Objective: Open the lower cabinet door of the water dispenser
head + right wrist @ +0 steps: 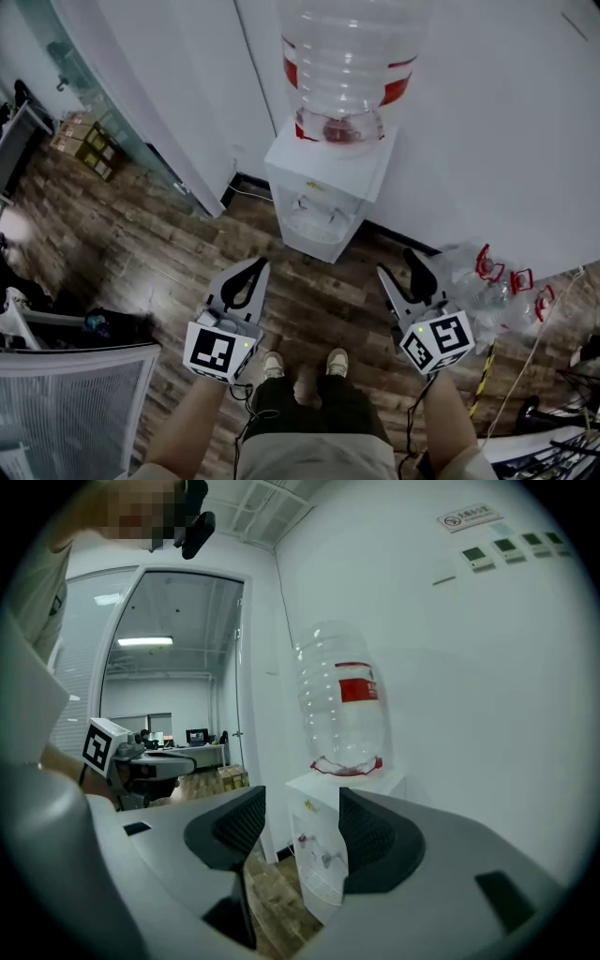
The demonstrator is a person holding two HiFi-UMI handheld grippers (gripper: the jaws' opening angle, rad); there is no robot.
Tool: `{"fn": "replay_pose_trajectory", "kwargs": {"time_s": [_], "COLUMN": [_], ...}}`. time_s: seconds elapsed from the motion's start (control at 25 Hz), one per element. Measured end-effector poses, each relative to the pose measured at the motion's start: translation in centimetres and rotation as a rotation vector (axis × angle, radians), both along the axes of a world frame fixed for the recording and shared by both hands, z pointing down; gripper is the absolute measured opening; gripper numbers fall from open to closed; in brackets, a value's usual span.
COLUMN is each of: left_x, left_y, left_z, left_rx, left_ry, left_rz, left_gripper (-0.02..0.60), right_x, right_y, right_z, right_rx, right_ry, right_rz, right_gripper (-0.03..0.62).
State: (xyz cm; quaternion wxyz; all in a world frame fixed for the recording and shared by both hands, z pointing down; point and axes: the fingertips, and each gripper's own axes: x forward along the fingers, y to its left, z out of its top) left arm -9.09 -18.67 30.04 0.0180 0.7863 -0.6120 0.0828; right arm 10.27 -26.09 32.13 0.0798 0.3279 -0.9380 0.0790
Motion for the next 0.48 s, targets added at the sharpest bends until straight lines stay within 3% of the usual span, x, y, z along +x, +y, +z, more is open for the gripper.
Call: {"fn": "replay_pose_trajectory", "kwargs": {"time_s": [0.28, 0.48], "left_x": [-1.3, -2.0], "left_y": [-2.7, -5.1], "left_z": [9.4, 17.0], "left_rx": [-0.056, -0.077], "left_ry": [0.063, 0.065], "left_rz": [0.009, -0.001], "left_gripper": [0.005, 0.005], "right_x": [-1.5, -2.3], "right_y": [-4.0, -7.0], "right_z": [9.3, 17.6], "right_rx": [-0.014, -0.027], "right_ry": [0.022, 0.050], "right_rz": [0.038, 0.038], "right_gripper": [0.270, 0.270]}}
